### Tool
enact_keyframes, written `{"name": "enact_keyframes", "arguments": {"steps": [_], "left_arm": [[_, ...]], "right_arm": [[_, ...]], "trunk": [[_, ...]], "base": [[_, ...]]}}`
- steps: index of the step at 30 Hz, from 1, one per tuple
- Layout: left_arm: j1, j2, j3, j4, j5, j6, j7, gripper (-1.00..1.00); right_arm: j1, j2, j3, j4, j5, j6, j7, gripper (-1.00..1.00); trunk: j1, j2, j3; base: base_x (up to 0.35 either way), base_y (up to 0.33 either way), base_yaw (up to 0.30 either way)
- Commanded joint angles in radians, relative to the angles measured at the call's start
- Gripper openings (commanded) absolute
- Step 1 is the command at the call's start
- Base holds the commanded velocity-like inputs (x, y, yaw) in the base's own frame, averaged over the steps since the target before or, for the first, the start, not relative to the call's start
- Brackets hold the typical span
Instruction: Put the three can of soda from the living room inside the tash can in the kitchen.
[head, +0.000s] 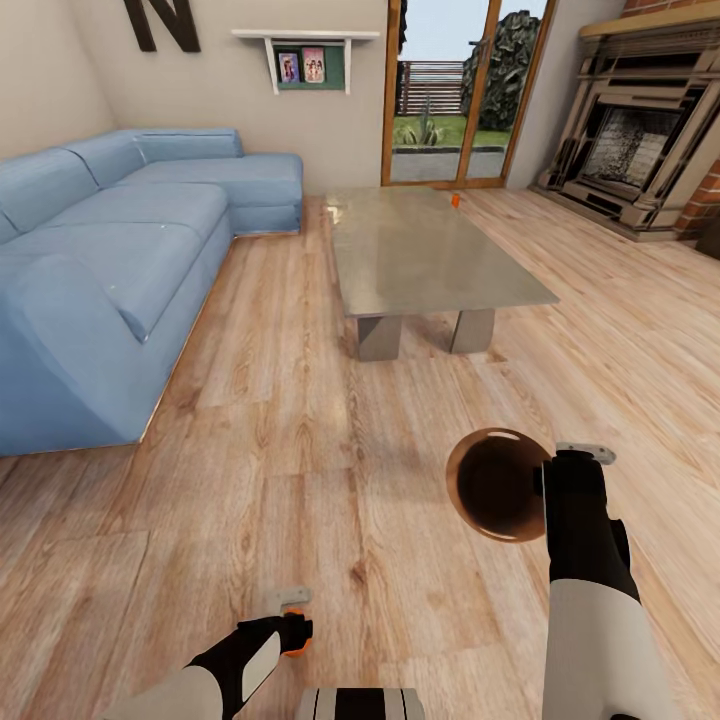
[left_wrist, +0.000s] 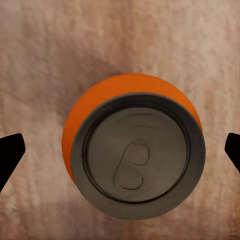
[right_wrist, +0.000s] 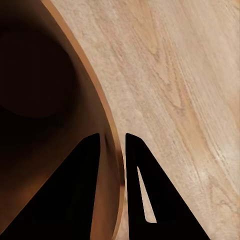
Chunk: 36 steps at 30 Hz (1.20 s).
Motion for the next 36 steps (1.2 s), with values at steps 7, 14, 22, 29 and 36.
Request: {"name": "enact_keyframes", "arguments": {"steps": [7,14,22,29,36], "left_arm": [[0.000,-0.001,0.000,0.000,0.002,0.000,-0.001,1.00],[0.000,-0.003,0.000,0.000,0.002,0.000,-0.001,1.00],[0.000,-0.003,0.001,0.001,0.002,-0.001,-0.001,-1.00],[0.000,-0.004,0.000,0.005,-0.001,-0.045,-0.001,-1.00],[0.000,0.000,0.000,0.002,-0.001,-0.052,-0.012,-1.00]], "right_arm": [[0.000,0.000,0.000,0.000,0.002,0.000,0.001,-1.00],[0.000,0.000,0.000,0.000,0.002,0.000,0.001,-1.00],[0.000,0.000,0.000,0.000,0.002,0.000,0.001,-1.00],[0.000,0.000,0.000,0.000,0.002,0.000,0.001,-1.00],[0.000,0.000,0.000,0.000,0.002,0.000,0.001,-1.00]], "trunk": [[0.000,0.000,0.000],[0.000,0.000,0.000],[0.000,0.000,0.000],[-0.001,0.000,0.008],[-0.004,0.002,0.035]], "base": [[0.000,0.000,0.000],[0.000,0.000,0.000],[0.000,0.000,0.000],[0.000,0.000,0.000],[0.000,0.000,0.000]]}}
